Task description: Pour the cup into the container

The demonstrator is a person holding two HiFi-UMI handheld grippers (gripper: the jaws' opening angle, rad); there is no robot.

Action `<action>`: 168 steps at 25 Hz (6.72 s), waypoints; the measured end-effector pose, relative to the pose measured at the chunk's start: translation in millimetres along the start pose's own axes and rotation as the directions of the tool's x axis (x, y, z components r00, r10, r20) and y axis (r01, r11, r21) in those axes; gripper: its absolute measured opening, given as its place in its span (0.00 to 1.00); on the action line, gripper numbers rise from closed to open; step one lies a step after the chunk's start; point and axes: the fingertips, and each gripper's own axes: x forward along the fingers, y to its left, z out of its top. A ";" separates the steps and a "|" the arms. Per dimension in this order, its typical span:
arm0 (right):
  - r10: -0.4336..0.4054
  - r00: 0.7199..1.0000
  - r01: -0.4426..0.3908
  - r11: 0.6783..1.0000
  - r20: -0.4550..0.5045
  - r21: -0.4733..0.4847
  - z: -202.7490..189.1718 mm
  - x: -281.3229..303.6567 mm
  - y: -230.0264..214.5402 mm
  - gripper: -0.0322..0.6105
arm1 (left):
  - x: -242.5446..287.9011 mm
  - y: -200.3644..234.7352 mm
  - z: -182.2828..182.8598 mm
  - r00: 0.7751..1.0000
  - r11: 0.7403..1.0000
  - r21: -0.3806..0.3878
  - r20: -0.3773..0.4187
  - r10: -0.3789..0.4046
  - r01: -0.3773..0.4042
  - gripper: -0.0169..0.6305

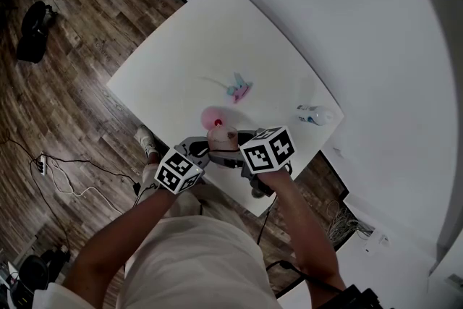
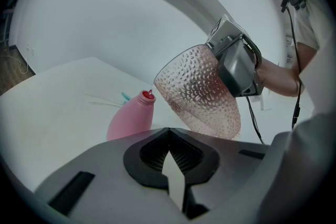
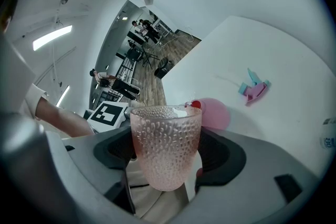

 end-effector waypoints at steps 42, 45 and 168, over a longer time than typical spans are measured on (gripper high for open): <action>-0.003 1.000 0.004 1.000 -0.028 0.023 3.5 -3.6 3.2 0.61 | 0.3 -6.1 6.5 1.000 1.000 -0.003 0.022 -0.017 0.018 0.04; -0.005 1.000 0.005 1.000 -0.031 0.022 3.9 -4.0 3.5 0.61 | 0.1 -6.7 7.1 1.000 1.000 -0.003 0.023 -0.018 0.018 0.04; -0.075 0.982 0.089 0.993 -0.173 0.075 25.4 -3.0 -12.8 0.61 | 18.1 -26.8 22.6 0.994 0.995 0.027 0.046 -0.101 0.100 0.04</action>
